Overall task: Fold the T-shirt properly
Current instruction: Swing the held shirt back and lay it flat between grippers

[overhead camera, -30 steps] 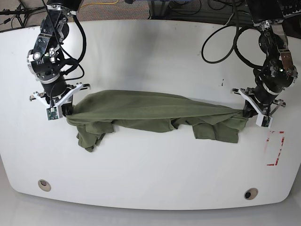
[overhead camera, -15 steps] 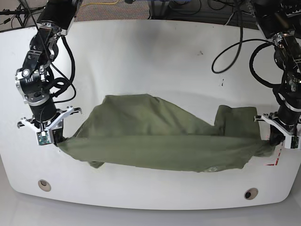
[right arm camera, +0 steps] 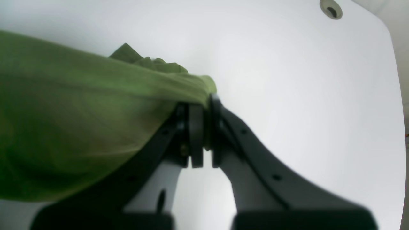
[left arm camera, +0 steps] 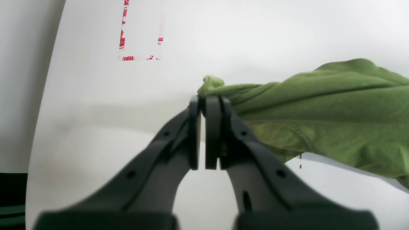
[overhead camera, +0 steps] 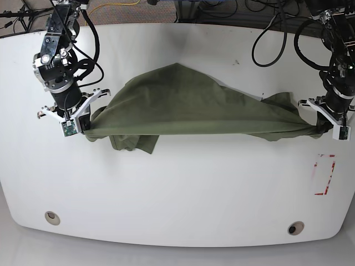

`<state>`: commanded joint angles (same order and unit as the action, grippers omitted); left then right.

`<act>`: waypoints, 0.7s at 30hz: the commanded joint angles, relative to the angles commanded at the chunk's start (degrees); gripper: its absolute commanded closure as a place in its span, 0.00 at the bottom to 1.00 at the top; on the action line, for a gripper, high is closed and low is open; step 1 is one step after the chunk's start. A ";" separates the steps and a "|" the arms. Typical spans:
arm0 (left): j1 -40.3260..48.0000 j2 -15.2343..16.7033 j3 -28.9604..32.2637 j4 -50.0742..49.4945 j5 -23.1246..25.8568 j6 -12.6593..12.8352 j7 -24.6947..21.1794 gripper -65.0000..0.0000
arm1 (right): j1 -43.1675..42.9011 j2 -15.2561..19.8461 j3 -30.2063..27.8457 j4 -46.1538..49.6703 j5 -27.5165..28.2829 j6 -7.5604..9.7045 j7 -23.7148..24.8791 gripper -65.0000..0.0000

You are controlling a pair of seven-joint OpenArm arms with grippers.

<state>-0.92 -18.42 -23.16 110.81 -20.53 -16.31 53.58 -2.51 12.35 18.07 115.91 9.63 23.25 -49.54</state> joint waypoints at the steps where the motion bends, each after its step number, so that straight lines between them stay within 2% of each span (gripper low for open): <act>1: 0.18 0.00 -0.09 0.00 0.00 0.00 0.00 0.97 | -0.18 -0.09 0.00 -0.09 -0.09 0.00 0.00 0.96; 4: -0.26 0.00 -0.09 -0.18 0.09 0.00 -0.09 0.97 | 0.62 -0.26 0.00 -0.79 -0.18 0.00 0.00 0.96; 8: 3.52 0.44 -1.49 2.29 0.00 0.00 -0.26 0.97 | -3.08 -0.18 0.35 0.26 -0.35 0.18 0.53 0.96; 13: -1.67 0.70 -2.20 -0.44 0.09 0.00 -0.18 0.97 | 1.23 -0.70 0.00 -0.79 -0.35 0.09 0.35 0.96; 16: -1.58 0.79 -1.76 -1.58 -0.09 0.00 -0.18 0.97 | 2.02 -1.23 0.00 -2.29 -0.35 0.00 0.26 0.96; 19: 1.49 0.79 -2.73 2.37 0.09 0.00 -0.09 0.97 | -2.46 -1.05 0.70 0.44 -0.35 0.35 0.44 0.96; 21: 2.20 0.97 -3.08 2.20 -0.35 0.00 -0.09 0.97 | -2.46 -0.97 0.97 0.09 0.09 0.44 1.14 0.96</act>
<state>1.27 -17.45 -26.24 113.01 -20.88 -16.31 53.49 -4.97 11.38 19.03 116.00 9.71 23.69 -48.40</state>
